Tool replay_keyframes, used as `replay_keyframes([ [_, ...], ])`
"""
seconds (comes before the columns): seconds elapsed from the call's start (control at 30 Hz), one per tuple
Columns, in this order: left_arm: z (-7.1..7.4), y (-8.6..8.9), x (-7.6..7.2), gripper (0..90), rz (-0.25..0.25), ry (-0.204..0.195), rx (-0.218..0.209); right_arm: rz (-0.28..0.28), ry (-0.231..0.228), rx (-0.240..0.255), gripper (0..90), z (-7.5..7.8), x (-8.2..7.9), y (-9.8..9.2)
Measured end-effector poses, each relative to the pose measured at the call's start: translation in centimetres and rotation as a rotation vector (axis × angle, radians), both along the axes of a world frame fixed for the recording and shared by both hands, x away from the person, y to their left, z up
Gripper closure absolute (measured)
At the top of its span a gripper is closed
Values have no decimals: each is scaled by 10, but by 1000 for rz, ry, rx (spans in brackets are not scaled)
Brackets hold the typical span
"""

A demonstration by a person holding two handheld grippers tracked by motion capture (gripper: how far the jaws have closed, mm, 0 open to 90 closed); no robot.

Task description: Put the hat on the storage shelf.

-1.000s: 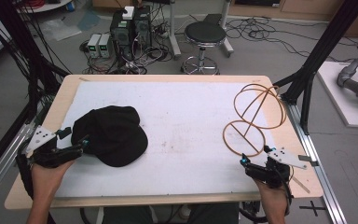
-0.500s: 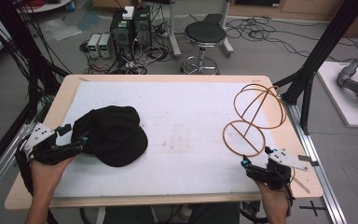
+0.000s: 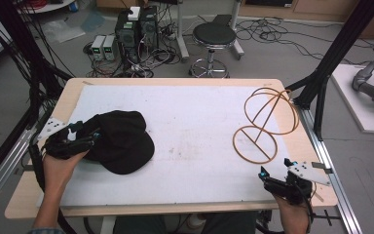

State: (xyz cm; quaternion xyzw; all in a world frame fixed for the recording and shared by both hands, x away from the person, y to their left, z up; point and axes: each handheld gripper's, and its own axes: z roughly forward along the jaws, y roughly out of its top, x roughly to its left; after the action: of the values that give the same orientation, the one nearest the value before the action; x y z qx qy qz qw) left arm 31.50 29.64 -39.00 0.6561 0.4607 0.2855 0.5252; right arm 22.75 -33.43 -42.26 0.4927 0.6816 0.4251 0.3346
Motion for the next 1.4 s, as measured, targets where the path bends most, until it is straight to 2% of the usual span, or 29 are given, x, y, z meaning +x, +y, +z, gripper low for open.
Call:
replay_keyframes([
  [0.13,-1,-2,8,211,9,9,-4,-8,3,2,125,0,-4,-2],
  [0.2,-3,-1,15,210,22,35,-20,-16,6,0,126,0,-7,-4],
  [0.4,-6,-3,21,208,17,59,-53,-23,4,-9,126,0,-9,-7],
  [0.67,-8,-9,27,205,14,77,-42,-24,5,-17,138,-1,-11,-7],
  [0.83,-12,-13,30,217,12,113,-9,-21,8,-21,138,-1,-11,-7],
  [0.97,-14,-15,32,255,18,137,-1,-22,11,-18,138,-1,-11,-6],
  [1.13,-15,-15,33,375,31,163,17,-22,8,-20,138,-1,-11,-6],
  [1.17,-16,-15,33,375,34,167,23,-22,8,-20,138,-1,-11,-6],
  [1.2,-17,-15,33,489,42,168,51,-20,8,-24,138,-1,-11,-7],
  [1.33,-20,-12,33,573,46,178,39,-21,8,-22,138,-1,-11,-7],
  [1.4,-20,-11,33,581,48,184,41,-22,10,-22,138,-1,-11,-7],
])
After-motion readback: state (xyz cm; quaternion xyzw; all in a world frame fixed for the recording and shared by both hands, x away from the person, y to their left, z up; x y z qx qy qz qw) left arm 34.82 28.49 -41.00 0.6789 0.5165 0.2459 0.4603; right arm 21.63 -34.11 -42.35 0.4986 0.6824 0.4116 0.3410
